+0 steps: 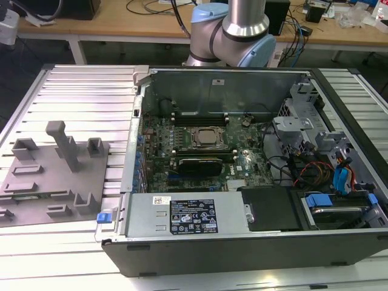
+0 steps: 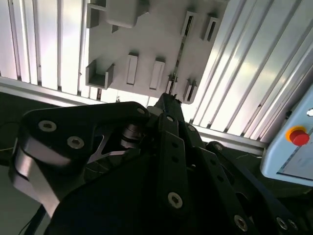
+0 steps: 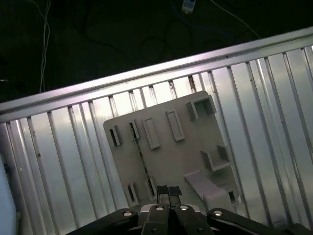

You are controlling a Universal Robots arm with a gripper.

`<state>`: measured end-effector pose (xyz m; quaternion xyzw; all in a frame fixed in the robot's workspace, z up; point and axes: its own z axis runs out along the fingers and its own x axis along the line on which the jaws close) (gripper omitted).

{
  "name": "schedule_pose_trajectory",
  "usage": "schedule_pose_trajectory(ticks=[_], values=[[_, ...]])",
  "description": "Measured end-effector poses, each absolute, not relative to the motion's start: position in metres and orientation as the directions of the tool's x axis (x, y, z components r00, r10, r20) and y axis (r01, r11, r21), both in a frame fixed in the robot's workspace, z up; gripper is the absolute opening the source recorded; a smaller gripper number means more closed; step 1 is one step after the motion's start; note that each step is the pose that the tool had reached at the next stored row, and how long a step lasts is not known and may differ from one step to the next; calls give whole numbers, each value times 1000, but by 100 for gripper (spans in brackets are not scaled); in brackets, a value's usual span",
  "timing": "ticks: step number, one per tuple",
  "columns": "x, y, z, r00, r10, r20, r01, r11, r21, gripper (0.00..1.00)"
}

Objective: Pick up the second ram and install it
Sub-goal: 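Pick up the second ram and move it above second insertion slot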

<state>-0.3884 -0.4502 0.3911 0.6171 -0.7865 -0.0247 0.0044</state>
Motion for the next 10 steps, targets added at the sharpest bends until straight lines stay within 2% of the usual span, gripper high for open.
schedule_pose_trajectory(ticks=[10], values=[[-388, -450, 391, -103, -994, -23, -994, 102, 44, 11]])
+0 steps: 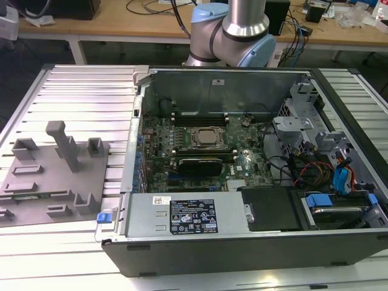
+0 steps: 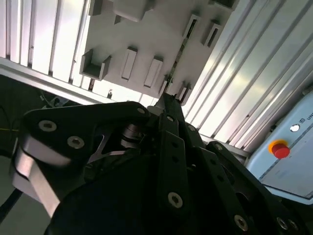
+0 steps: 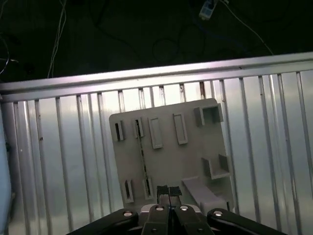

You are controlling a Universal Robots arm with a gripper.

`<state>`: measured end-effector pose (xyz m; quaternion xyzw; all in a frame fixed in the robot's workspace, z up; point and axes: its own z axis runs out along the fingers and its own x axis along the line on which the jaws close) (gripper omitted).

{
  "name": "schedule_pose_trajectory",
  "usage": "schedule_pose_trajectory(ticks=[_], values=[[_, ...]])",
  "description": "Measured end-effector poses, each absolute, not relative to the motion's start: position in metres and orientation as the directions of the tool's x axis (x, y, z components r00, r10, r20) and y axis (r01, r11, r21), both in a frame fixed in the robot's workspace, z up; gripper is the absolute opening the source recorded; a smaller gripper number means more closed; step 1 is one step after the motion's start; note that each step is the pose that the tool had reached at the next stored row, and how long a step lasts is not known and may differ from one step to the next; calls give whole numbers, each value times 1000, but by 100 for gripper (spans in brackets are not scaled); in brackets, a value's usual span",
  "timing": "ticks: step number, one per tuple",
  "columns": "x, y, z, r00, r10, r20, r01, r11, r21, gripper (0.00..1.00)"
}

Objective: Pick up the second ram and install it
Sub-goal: 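Pick up the second ram and move it above second insertion slot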

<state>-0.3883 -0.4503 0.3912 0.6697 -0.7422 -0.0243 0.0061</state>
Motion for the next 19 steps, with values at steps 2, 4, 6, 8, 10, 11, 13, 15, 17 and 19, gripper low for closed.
schedule_pose_trajectory(ticks=[2, 4, 6, 8, 10, 11, 13, 15, 17, 19], values=[[-388, -450, 391, -80, -997, -24, -996, 79, 44, 11], [-388, -450, 391, -34, -999, -24, -998, 33, 44, 11], [-388, -450, 391, 0, -1000, -23, -999, -1, 44, 11], [-388, -450, 391, 33, -999, -23, -998, -34, 44, 11], [-388, -450, 391, 51, -998, -23, -998, -52, 44, 11], [-388, -450, 391, 65, -998, -23, -997, -66, 44, 11], [-388, -450, 391, 94, -995, -23, -994, -95, 44, 11], [-388, -450, 391, 135, -991, -23, -990, -135, 44, 11], [-388, -450, 391, 169, -985, -23, -984, -170, 44, 11], [-388, -450, 391, 187, -982, -23, -981, -188, 44, 11]])
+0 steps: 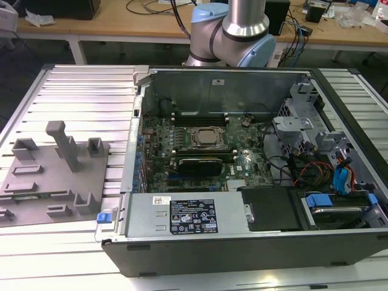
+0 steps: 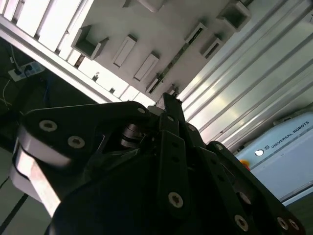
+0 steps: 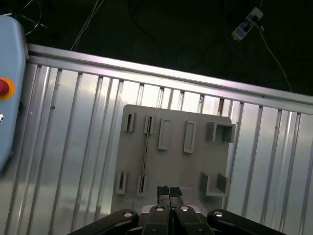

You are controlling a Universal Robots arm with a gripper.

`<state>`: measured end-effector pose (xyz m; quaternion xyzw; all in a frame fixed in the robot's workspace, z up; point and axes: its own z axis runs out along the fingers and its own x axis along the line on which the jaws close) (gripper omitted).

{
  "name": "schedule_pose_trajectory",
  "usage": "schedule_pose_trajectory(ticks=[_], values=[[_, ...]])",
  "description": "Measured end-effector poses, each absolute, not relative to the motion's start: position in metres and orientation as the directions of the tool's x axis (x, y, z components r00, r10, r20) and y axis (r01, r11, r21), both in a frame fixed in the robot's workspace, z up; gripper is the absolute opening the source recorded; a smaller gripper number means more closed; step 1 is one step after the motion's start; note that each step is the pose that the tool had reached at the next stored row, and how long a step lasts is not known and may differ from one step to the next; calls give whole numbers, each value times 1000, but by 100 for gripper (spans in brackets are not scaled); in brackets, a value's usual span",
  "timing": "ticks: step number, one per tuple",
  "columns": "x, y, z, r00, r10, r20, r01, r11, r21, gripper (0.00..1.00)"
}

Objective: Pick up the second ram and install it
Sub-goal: 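Pick up the second ram and move it above second insertion slot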

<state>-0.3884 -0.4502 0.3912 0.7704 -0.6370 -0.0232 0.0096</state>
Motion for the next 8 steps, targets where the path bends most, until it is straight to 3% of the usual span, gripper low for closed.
schedule_pose_trajectory(ticks=[8], values=[[-388, -450, 391, 324, -946, -23, -945, -325, 44, 11]])
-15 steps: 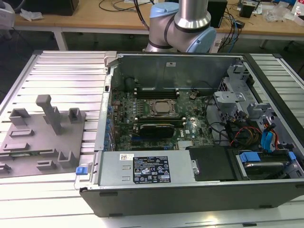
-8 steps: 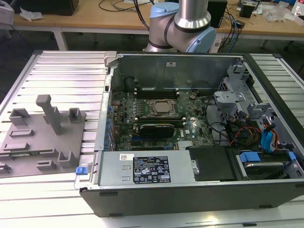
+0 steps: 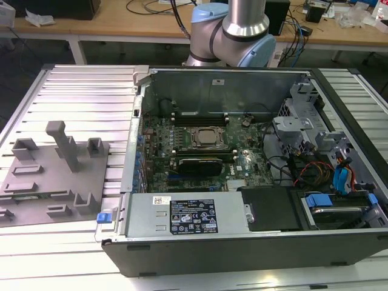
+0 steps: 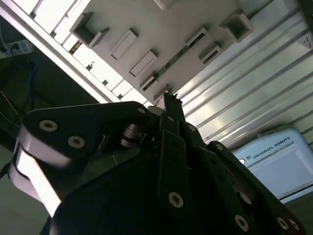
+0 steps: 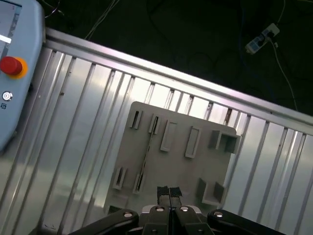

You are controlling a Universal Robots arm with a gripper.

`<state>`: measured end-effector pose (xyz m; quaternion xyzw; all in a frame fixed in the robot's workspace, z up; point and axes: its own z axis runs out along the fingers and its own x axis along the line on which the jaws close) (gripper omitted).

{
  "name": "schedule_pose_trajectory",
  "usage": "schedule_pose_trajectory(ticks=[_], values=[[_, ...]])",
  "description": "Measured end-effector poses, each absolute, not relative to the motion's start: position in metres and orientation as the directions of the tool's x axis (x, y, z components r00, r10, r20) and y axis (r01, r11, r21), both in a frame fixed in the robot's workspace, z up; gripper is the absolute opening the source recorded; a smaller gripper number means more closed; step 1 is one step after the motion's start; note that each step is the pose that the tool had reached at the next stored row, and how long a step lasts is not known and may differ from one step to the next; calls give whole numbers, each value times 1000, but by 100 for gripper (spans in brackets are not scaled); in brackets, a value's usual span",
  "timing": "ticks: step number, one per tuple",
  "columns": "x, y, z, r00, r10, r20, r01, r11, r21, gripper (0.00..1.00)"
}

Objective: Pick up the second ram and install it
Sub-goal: 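Pick up the second ram and move it above second insertion slot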

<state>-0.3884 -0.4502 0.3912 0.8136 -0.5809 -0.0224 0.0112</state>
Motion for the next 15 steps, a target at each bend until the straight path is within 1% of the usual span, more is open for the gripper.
schedule_pose_trajectory(ticks=[7, 15], values=[[-389, -450, 391, 316, -949, -23, -948, -317, 44, 11], [-389, -450, 391, 185, -983, -23, -982, -186, 44, 11]])
